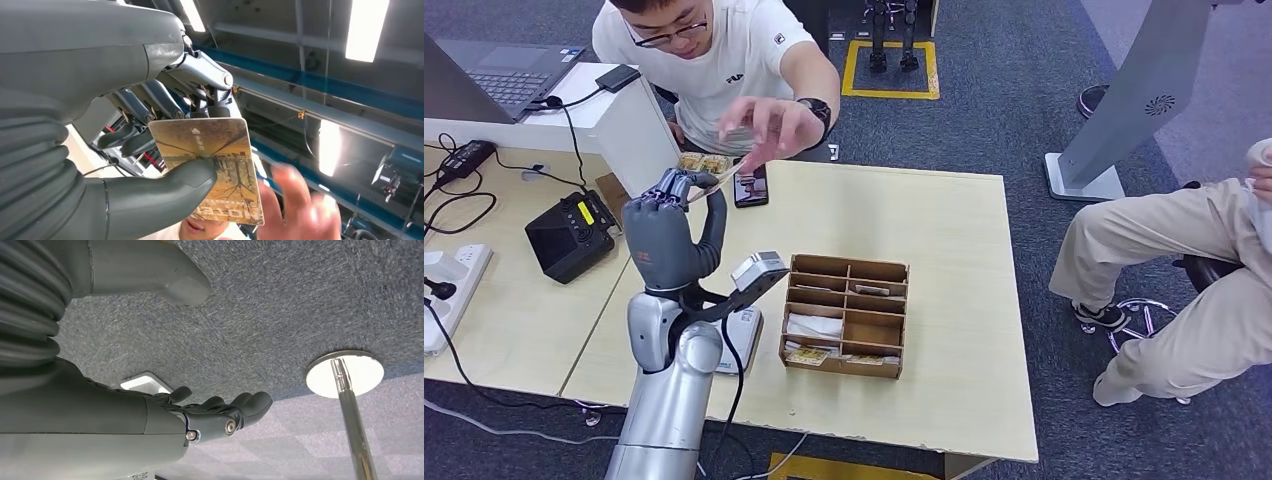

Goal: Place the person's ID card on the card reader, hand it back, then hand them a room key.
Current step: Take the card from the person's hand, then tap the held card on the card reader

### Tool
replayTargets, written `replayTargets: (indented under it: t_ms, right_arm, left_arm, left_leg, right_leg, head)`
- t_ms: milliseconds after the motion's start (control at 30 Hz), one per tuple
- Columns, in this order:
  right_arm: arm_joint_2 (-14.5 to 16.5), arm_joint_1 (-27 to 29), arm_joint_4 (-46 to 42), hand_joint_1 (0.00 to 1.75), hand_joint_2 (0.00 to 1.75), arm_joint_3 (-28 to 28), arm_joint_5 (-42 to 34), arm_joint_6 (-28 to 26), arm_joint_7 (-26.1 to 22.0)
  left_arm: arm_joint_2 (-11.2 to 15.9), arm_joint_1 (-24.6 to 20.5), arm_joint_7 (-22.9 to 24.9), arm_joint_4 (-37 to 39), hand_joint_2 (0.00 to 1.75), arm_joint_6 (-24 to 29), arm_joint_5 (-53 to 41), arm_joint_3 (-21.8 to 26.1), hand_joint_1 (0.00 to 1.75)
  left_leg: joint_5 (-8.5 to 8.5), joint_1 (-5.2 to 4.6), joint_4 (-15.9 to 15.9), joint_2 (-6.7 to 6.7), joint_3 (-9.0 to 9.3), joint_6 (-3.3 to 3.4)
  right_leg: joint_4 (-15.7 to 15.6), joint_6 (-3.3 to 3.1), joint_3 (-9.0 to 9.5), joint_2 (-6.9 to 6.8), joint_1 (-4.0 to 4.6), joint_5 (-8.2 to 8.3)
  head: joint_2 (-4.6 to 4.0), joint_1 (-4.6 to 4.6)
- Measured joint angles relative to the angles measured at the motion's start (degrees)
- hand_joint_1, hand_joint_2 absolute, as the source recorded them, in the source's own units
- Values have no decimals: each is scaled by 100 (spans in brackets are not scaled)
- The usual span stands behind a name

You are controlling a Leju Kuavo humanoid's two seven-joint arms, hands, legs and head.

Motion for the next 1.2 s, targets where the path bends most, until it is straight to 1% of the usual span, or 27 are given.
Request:
replayTargets:
  t_ms: [133,300,500,567,700,800,900,933,1033,1200]
  right_arm:
    - [0,0,2,0,175,0,-19,0,1]
    - [0,1,3,0,175,-1,-61,0,29]
    - [0,1,3,0,175,0,-148,0,117]
    - [0,1,3,0,175,0,-182,-1,152]
    - [0,2,3,0,175,-1,-231,0,217]
    - [0,2,3,0,175,0,-230,-1,246]
    - [0,2,3,0,175,-1,-231,-1,275]
    - [0,2,3,0,175,-1,-231,0,284]
    - [0,2,3,0,175,0,-231,0,305]
    - [0,2,3,0,175,-1,-232,0,319]
  left_arm:
    - [2,14,-50,-63,175,0,-10,43,175]
    - [5,63,-92,-176,175,0,-110,225,175]
    - [13,143,120,-332,175,0,-684,515,175]
    - [34,199,363,-375,175,0,-988,594,175]
    - [126,469,1183,-420,175,0,-1526,613,175]
    - [221,719,1752,-402,175,0,-1629,605,175]
    - [385,922,2381,-302,175,0,-1633,504,175]
    - [443,979,2525,-259,175,0,-1633,447,175]
    - [576,1096,2768,-101,175,0,-1628,273,175]
    - [724,1219,3029,273,175,0,-1626,25,175]
  left_leg:
    - [0,0,0,0,0,0]
    - [0,0,0,0,-2,0]
    - [0,0,-1,-1,-3,0]
    - [0,0,-1,-1,-3,0]
    - [-1,0,-1,0,-2,0]
    - [-2,0,0,1,-2,1]
    - [-3,0,0,0,-2,3]
    - [-3,0,-1,0,-2,3]
    - [-3,0,-1,0,-2,3]
    - [-3,-1,0,1,-2,3]
  right_leg:
    - [0,0,1,0,0,0]
    - [0,0,0,0,0,0]
    - [0,0,0,-1,0,0]
    - [0,0,0,-2,0,0]
    - [0,0,-1,0,0,-1]
    - [0,1,-3,1,0,-3]
    - [-1,1,-4,1,0,-4]
    - [-1,1,-4,1,0,-4]
    - [-1,1,-4,1,0,-4]
    - [-1,2,-3,1,-1,-4]
  head:
    - [0,0]
    - [0,0]
    - [0,-1]
    - [0,0]
    - [0,-1]
    - [0,0]
    - [0,0]
    - [0,0]
    - [0,1]
    - [0,1]
